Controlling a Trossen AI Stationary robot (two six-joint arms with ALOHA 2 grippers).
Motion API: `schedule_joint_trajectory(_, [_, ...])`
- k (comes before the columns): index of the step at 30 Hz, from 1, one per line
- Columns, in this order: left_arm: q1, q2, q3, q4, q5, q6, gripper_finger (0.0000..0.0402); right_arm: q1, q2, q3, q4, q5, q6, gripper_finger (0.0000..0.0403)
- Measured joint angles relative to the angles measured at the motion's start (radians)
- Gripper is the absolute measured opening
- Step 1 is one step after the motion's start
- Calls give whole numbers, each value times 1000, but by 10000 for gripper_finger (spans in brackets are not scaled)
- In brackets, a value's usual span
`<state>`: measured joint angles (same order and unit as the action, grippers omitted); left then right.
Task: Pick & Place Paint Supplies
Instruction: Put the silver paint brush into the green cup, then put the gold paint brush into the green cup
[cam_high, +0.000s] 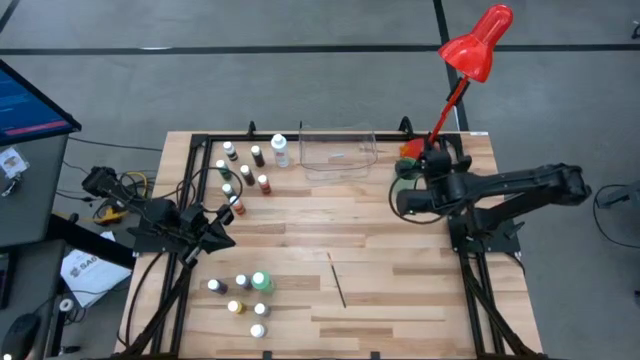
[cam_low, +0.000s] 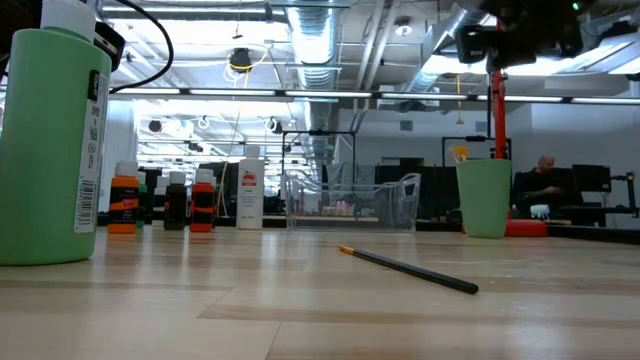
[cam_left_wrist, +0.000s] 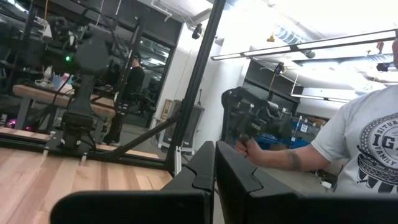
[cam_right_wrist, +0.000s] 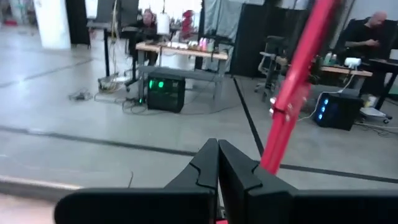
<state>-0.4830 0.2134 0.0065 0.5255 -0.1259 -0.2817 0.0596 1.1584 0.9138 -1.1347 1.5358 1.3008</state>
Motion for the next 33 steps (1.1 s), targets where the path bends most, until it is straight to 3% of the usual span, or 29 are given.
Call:
schedule_joint_trajectory(7, [0, 0, 0, 0, 0, 0, 2, -71, 0, -91, -14, 34, 176, 0])
schedule_joint_trajectory(17, [0, 0, 0, 0, 0, 0, 2, -117, 4, -174, -4, 36, 305, 0])
schedule_joint_trajectory(26, [0, 0, 0, 0, 0, 0, 2, -130, 39, -214, 70, 33, 302, 6])
schedule_joint_trajectory(33, [0, 0, 0, 0, 0, 0, 2, -125, 60, -215, 77, -7, 263, 57])
